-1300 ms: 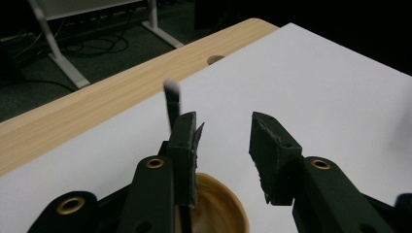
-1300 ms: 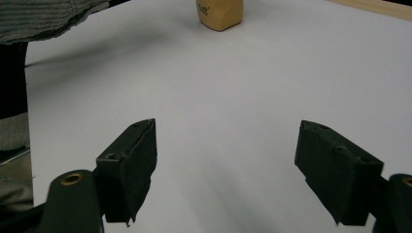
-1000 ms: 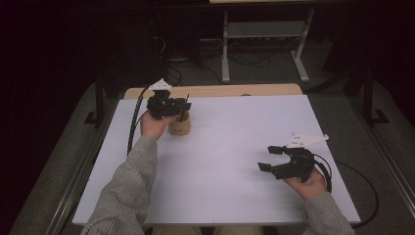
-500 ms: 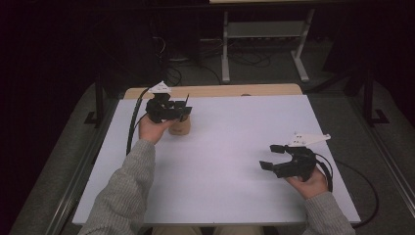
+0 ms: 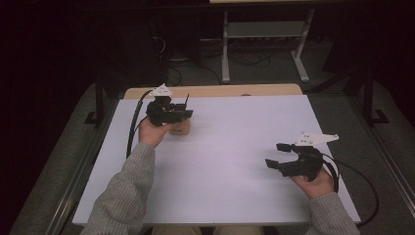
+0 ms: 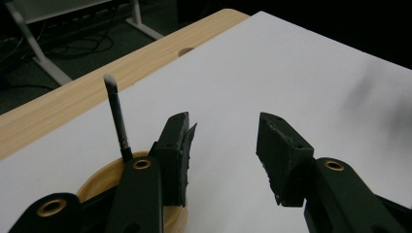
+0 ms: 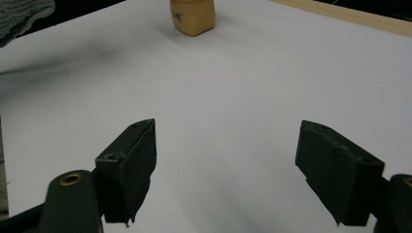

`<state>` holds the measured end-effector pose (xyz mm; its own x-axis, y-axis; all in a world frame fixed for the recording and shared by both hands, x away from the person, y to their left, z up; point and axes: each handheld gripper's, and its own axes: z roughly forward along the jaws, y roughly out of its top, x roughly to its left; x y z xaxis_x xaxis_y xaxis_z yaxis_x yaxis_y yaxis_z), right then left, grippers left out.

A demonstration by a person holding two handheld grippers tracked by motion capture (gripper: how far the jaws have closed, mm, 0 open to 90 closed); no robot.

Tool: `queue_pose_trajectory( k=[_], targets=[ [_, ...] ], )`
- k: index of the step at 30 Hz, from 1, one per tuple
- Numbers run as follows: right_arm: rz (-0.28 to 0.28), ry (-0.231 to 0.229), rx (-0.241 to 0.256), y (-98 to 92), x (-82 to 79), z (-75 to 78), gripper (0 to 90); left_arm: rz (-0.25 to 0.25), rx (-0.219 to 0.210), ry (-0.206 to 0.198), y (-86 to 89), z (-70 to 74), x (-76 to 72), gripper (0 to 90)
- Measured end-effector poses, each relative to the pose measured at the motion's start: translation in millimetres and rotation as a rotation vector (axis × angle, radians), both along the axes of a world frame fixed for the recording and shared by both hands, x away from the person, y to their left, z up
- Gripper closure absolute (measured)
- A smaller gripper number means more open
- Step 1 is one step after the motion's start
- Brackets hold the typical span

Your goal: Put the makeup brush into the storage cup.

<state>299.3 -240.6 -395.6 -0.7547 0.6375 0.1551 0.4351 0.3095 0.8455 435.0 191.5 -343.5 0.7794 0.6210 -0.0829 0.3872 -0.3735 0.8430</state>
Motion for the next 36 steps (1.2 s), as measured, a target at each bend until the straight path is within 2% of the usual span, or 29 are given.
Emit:
queue_pose_trajectory(
  k=[12, 16, 21, 32, 36],
  targets=[
    [-0.021, -0.005, -0.02, -0.7, -0.1, -0.5, 21.5, -0.008, 0.002, 0.022, 5.8, -3.4, -12.9, 49.9],
    [-0.025, -0.006, -0.028, -0.1, 0.3, -0.9, 21.4, -0.014, 0.019, 0.024, 7.2, -5.8, -18.0, 48.3],
    [-0.03, -0.007, -0.035, 1.4, 1.1, -1.1, 21.1, -0.021, 0.014, 0.037, 7.8, -6.6, -21.1, 45.4],
    [-0.046, -0.008, -0.041, 0.7, 3.2, -2.0, 20.7, -0.046, 0.029, 0.022, 5.0, -5.3, -33.6, 40.1],
    [-0.046, -0.007, -0.043, 0.6, 4.0, -2.7, 20.7, -0.052, 0.034, 0.029, 4.5, -7.5, -37.0, 38.6]
  ],
)
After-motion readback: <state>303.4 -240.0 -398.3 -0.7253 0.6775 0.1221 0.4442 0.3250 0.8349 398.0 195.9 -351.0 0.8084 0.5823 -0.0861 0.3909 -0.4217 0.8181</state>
